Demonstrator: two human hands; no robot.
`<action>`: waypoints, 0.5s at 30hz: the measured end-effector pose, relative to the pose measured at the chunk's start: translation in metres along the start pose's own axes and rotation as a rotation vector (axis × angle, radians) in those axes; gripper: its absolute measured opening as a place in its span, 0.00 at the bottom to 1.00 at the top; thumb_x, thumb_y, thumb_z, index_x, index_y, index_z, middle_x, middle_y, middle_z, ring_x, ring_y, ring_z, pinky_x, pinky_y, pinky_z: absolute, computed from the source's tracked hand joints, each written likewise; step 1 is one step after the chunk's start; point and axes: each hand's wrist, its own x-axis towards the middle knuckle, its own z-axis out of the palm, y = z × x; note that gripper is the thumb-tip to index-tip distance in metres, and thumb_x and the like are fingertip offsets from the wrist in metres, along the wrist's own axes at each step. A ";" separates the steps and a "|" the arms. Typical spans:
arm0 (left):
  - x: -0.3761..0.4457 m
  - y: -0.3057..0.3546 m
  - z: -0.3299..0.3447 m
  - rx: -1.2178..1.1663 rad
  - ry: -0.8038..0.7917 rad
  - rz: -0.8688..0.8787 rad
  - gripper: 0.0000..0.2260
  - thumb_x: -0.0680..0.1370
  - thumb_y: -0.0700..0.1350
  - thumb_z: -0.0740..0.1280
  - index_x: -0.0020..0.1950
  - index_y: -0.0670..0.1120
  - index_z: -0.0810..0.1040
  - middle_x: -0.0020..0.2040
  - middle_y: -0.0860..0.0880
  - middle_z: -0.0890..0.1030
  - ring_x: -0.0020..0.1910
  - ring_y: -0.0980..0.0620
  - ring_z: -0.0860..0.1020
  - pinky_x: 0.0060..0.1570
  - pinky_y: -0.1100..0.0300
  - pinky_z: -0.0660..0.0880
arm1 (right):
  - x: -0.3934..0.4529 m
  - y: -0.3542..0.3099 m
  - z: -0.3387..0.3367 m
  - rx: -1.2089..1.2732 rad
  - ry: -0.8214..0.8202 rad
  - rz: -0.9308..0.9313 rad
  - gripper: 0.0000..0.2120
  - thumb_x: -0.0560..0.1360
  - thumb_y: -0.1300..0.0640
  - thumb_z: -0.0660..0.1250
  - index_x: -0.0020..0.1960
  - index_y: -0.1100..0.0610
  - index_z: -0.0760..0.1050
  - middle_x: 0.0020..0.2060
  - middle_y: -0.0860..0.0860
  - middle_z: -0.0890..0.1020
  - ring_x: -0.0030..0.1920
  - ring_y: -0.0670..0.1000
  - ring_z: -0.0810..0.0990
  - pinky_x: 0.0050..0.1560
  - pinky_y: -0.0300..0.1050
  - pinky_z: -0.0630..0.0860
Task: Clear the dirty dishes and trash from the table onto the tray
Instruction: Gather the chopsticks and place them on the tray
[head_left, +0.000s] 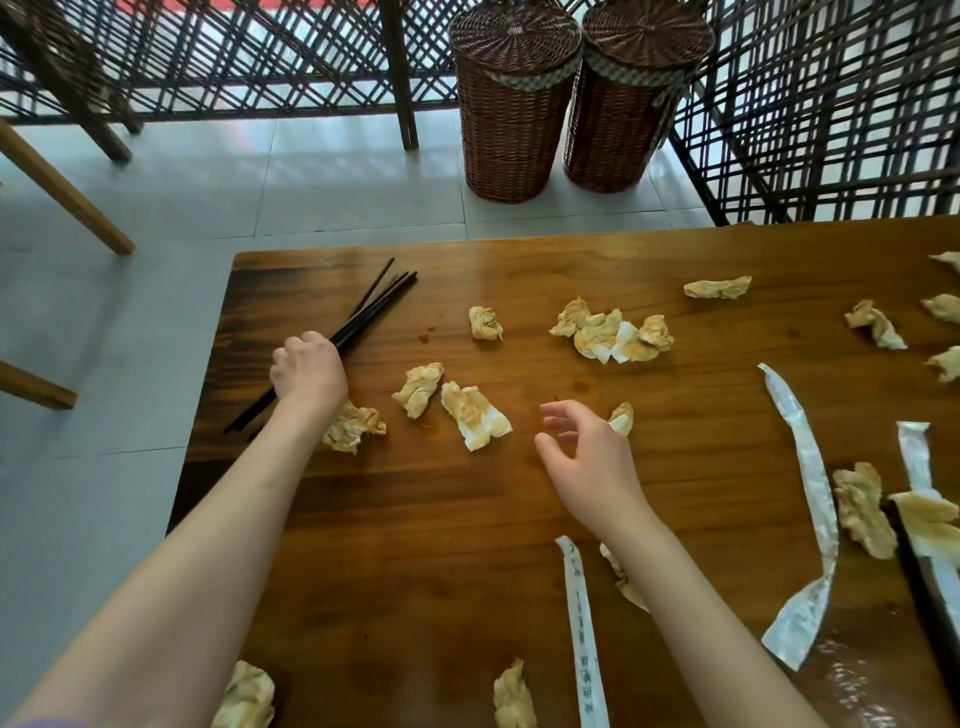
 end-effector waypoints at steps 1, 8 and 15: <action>-0.001 0.001 -0.001 0.009 -0.006 -0.005 0.18 0.77 0.38 0.63 0.65 0.35 0.65 0.61 0.35 0.71 0.59 0.38 0.70 0.56 0.48 0.71 | -0.001 0.001 -0.002 -0.001 0.003 0.003 0.16 0.76 0.54 0.64 0.64 0.50 0.72 0.57 0.45 0.78 0.55 0.44 0.75 0.51 0.37 0.72; -0.017 0.012 -0.022 -0.088 0.093 0.039 0.11 0.78 0.36 0.58 0.60 0.37 0.67 0.55 0.35 0.75 0.55 0.37 0.71 0.51 0.47 0.71 | -0.014 0.012 -0.021 0.015 0.029 0.033 0.14 0.76 0.55 0.64 0.62 0.50 0.73 0.57 0.47 0.79 0.56 0.45 0.76 0.52 0.38 0.74; -0.078 0.039 -0.037 -0.365 0.058 0.160 0.08 0.81 0.41 0.56 0.59 0.43 0.70 0.50 0.41 0.77 0.44 0.44 0.77 0.36 0.51 0.77 | -0.040 0.032 -0.056 0.051 0.067 0.078 0.14 0.77 0.55 0.64 0.62 0.49 0.73 0.54 0.42 0.77 0.53 0.42 0.75 0.48 0.37 0.76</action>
